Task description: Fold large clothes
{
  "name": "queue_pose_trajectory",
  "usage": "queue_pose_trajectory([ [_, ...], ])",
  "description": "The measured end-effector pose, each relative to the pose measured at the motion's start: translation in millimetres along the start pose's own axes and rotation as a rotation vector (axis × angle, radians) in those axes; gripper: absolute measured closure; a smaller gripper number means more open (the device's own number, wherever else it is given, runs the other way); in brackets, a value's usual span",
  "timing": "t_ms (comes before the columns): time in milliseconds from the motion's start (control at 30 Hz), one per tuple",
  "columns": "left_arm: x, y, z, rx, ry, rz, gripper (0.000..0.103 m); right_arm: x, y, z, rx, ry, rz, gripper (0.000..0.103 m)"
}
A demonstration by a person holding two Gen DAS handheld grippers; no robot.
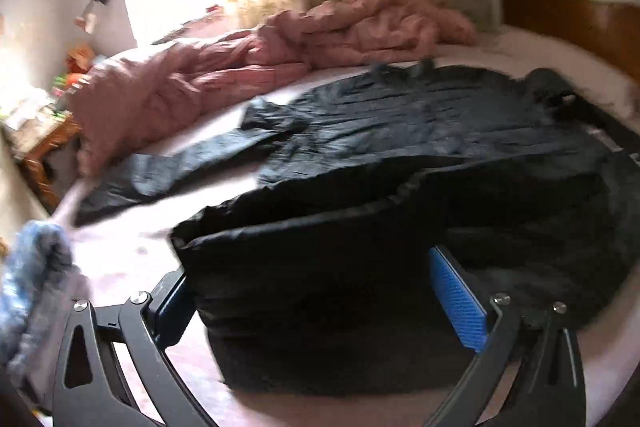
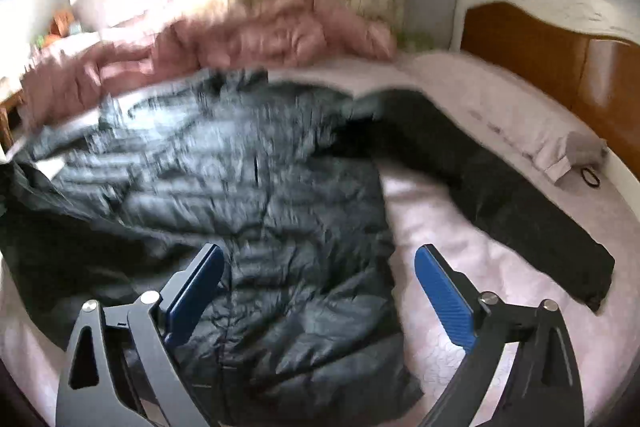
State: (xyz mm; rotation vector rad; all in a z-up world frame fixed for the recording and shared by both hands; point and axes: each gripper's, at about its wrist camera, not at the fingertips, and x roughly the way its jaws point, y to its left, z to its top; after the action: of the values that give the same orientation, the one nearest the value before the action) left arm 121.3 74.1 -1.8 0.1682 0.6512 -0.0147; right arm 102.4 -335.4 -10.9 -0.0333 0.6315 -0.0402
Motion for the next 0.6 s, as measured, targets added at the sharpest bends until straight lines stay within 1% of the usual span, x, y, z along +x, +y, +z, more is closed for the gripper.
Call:
queue_pose_trajectory([
  [33, -1, 3, -2, -0.018, -0.002, 0.001, 0.000, -4, -1, 1, 0.001, -0.008, 0.006, 0.006],
  [67, 0, 5, -4, -0.041, 0.005, 0.022, 0.000, -8, -3, 2, 0.003, -0.021, 0.002, 0.006],
  [133, 8, 11, -6, -0.075, 0.029, 0.040, 0.000, -20, -9, 1, 0.033, -0.075, -0.078, 0.006],
  [200, 17, 15, -9, -0.096, 0.064, 0.044, 0.000, -27, -20, -2, 0.090, -0.081, -0.109, 0.006],
  [267, 31, 29, -13, -0.143, 0.100, 0.065, 0.000, -28, -33, -5, 0.141, -0.053, -0.049, 0.005],
  [300, 36, 31, -18, -0.152, 0.110, 0.102, 0.000, -24, -41, -9, 0.177, -0.020, 0.015, 0.005],
  [333, 45, 33, -22, -0.151, 0.136, 0.151, 0.000, -19, -47, -12, 0.205, 0.008, 0.049, 0.005],
  [367, 54, 35, -26, -0.155, 0.178, 0.144, 0.007, -13, -51, -14, 0.226, 0.032, 0.059, 0.006],
  [400, 57, 37, -27, -0.169, 0.200, 0.103, 0.012, -1, -56, -17, 0.266, 0.074, 0.038, 0.006],
  [433, 57, 39, -28, -0.198, 0.210, 0.054, 0.021, 7, -58, -19, 0.284, 0.095, 0.019, 0.006],
  [467, 57, 40, -29, -0.220, 0.215, 0.032, 0.027, 16, -59, -20, 0.299, 0.117, 0.007, 0.013],
  [500, 59, 40, -30, -0.223, 0.227, 0.036, 0.030, 26, -56, -21, 0.292, 0.148, 0.026, 0.028],
  [533, 63, 38, -32, -0.213, 0.247, 0.067, 0.033, 31, -52, -22, 0.275, 0.170, 0.053, 0.036],
  [567, 65, 35, -34, -0.205, 0.254, 0.097, 0.032, 34, -47, -24, 0.253, 0.185, 0.073, 0.051],
  [600, 67, 34, -37, -0.199, 0.248, 0.123, 0.028, 40, -37, -25, 0.198, 0.196, 0.073, 0.063],
])
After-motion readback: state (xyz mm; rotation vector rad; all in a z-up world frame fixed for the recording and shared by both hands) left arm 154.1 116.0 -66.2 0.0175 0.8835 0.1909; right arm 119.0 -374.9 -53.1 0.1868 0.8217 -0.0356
